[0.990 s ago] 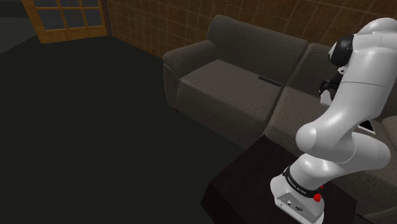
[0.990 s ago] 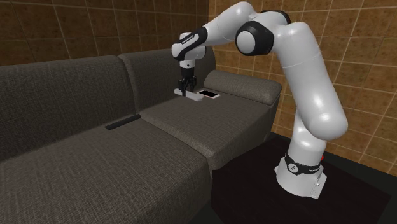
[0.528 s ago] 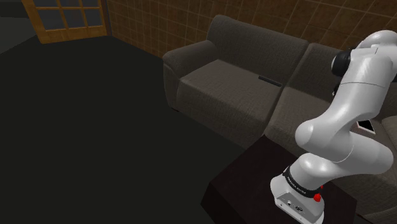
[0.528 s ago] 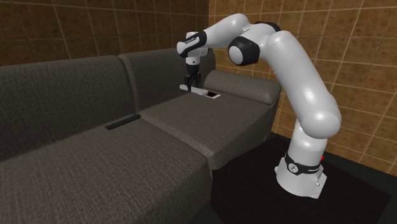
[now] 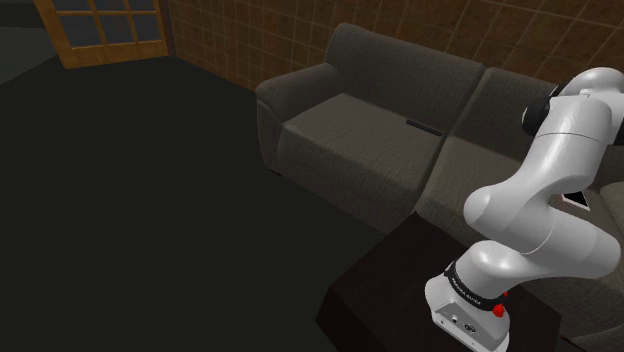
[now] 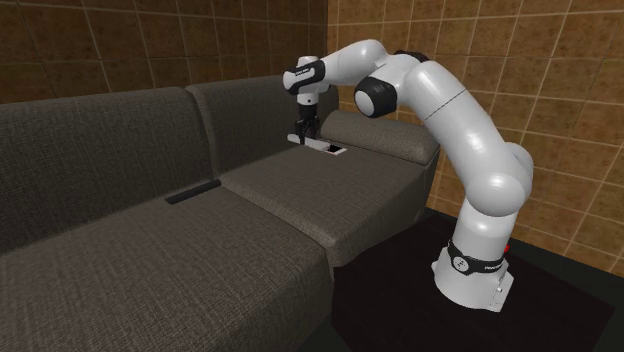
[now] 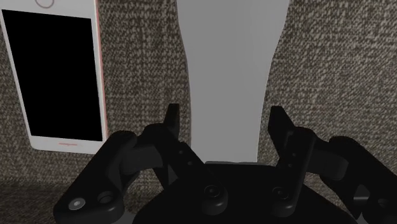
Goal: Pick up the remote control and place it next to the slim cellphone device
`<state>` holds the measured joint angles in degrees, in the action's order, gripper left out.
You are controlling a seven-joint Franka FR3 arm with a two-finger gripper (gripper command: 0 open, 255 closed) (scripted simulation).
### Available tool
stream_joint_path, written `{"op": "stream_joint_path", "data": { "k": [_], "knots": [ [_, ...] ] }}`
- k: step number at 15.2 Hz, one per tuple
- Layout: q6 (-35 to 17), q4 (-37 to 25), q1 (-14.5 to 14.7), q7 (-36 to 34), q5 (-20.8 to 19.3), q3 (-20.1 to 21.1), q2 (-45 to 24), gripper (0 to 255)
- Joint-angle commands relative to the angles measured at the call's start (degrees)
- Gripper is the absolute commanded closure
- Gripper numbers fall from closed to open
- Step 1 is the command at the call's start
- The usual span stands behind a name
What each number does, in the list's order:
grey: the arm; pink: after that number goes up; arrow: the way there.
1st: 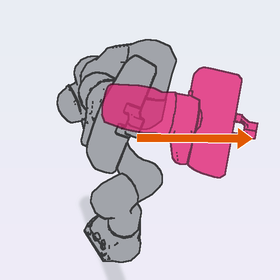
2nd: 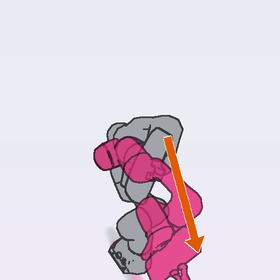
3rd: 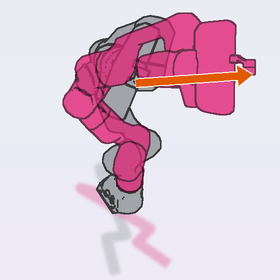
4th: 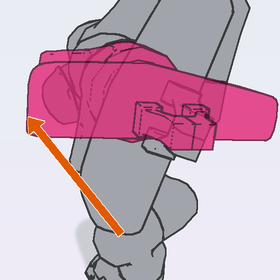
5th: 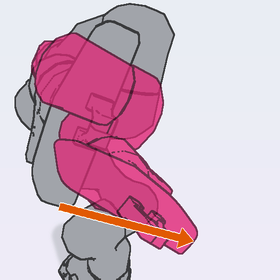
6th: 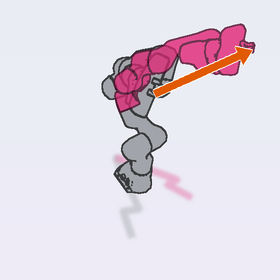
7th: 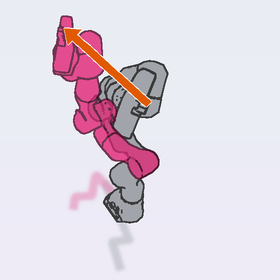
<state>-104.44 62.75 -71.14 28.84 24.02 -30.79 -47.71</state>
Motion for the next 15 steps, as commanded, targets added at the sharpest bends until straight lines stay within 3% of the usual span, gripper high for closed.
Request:
{"op": "stream_joint_path", "data": {
  "k": [1,10,15],
  "knots": [
    [-1.16,0.73,0.05,0.22,0.22,0.15,-0.46,255],
    [-6.4,4.05,0.37,1.1,1.27,0.92,-2.65,255],
    [-6.4,4.05,0.37,1.1,1.27,0.92,-2.65,255]
  ]
}}
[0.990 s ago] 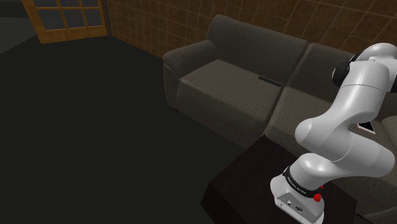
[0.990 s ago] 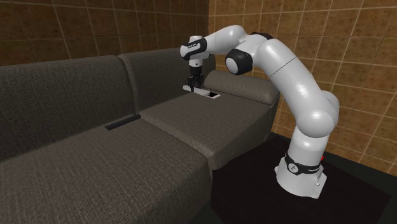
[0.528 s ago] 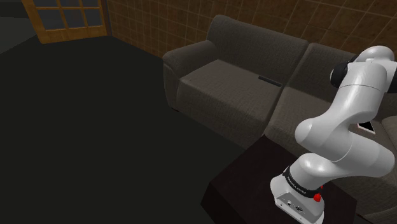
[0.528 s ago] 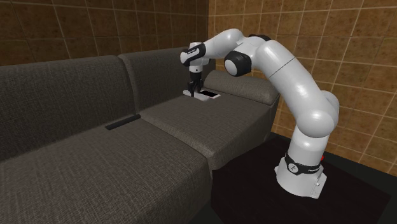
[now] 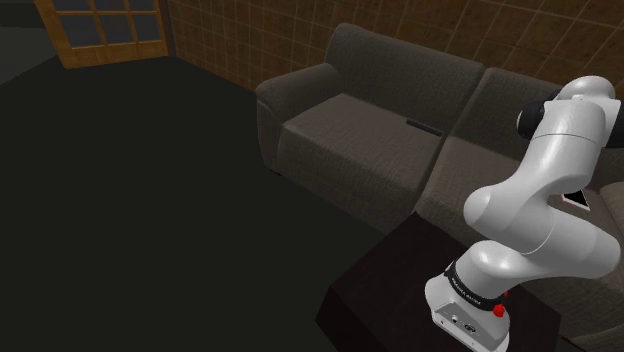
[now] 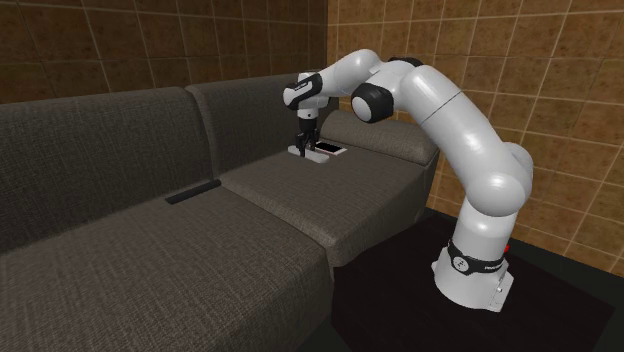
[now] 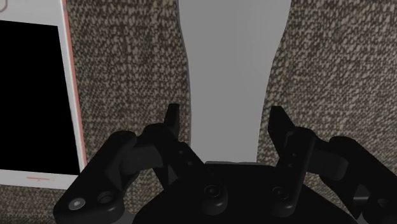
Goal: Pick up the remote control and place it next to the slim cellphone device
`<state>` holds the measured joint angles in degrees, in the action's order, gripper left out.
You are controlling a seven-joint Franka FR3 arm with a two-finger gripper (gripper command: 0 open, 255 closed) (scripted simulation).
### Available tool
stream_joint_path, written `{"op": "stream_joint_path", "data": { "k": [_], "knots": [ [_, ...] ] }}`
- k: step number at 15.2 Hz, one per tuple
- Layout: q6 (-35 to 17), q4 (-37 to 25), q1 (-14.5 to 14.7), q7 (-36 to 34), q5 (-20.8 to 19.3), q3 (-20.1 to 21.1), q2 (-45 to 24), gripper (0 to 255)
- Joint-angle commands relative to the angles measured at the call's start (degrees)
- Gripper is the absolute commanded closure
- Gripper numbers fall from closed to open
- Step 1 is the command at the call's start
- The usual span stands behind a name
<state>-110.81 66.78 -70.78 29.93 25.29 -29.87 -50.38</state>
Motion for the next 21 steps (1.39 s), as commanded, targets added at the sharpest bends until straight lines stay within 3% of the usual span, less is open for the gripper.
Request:
{"op": "stream_joint_path", "data": {
  "k": [1,3,4,9,13,21],
  "knots": [
    [-0.04,0.02,0.01,0.0,0.0,0.0,0.02,255],
    [-0.04,0.02,0.01,0.0,0.0,0.0,0.02,255],
    [-0.04,0.03,0.01,0.0,0.0,0.0,0.02,0],
    [-0.05,0.05,0.02,0.0,0.0,-0.01,0.03,0],
    [5.54,-3.63,-0.43,-0.87,-1.09,-0.79,2.25,0],
    [5.54,-3.63,-0.43,-0.87,-1.09,-0.79,2.25,0]
  ]
}}
